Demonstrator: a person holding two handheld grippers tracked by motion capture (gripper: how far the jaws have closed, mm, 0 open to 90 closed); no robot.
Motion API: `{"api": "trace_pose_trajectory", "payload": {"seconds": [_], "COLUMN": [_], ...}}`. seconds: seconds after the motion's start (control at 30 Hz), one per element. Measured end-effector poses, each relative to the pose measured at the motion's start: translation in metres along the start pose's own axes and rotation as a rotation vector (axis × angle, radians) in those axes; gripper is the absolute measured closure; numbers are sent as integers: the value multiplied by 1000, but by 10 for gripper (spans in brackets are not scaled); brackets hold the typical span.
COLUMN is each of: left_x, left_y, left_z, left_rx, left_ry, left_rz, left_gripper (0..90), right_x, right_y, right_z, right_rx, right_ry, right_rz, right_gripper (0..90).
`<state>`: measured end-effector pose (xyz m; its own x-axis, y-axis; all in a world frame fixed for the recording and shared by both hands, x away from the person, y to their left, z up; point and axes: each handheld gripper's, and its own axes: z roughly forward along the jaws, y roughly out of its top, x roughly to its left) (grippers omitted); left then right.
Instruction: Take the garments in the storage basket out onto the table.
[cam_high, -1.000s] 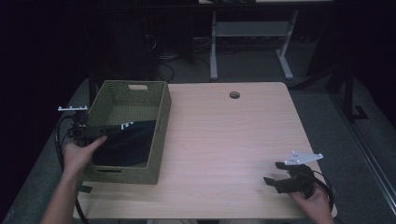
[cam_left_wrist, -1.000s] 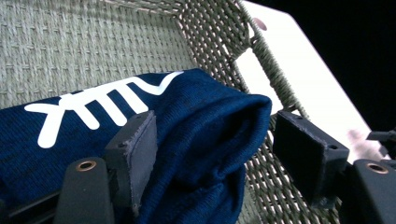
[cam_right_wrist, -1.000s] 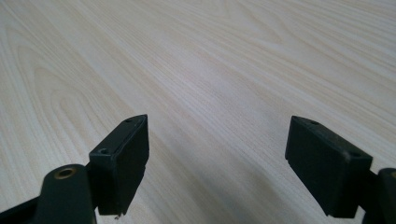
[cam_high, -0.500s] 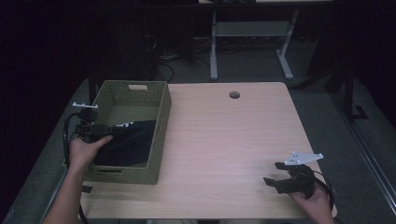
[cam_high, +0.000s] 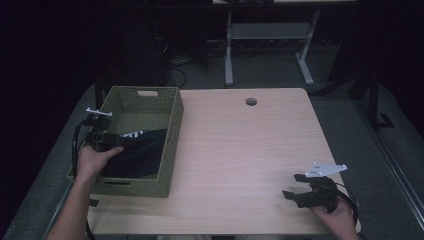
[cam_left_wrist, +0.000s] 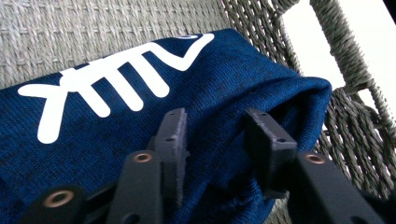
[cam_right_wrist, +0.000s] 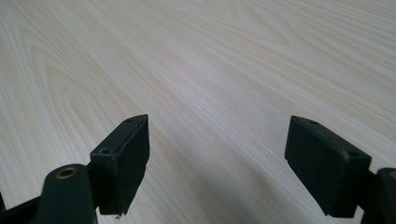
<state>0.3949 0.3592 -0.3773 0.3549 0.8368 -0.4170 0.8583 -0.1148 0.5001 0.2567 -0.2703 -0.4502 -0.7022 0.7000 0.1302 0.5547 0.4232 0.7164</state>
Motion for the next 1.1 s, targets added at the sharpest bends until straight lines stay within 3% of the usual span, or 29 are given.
{"api": "trace_pose_trajectory", "payload": {"seconds": [0.17, 0.33, 0.5, 0.63, 0.87, 1.1], "left_x": [0, -1, -5, -9, -12, -11], "left_y": [0, 0, 3, 6, 6, 4], "left_z": [1, 3, 0, -6, -18, -28], "left_rx": [12, 29, 23, 1, -82, -136], "left_ry": [20, 58, 55, 45, -13, -51], "left_rz": [14, 29, 44, 46, 26, 7], "left_gripper": [553, 684, 837, 867, 872, 873], "right_x": [0, 0, 1, 0, 0, 1], "right_y": [0, 0, 0, 0, 0, 0], "right_z": [1, 2, 2, 1, 0, 0], "right_rx": [3, 3, 6, 6, 2, 4], "right_ry": [0, 6, 7, 5, 8, 5], "right_rz": [-8, -10, -6, -8, -1, -5], "right_gripper": [218, 220, 220, 220, 220, 220]}}
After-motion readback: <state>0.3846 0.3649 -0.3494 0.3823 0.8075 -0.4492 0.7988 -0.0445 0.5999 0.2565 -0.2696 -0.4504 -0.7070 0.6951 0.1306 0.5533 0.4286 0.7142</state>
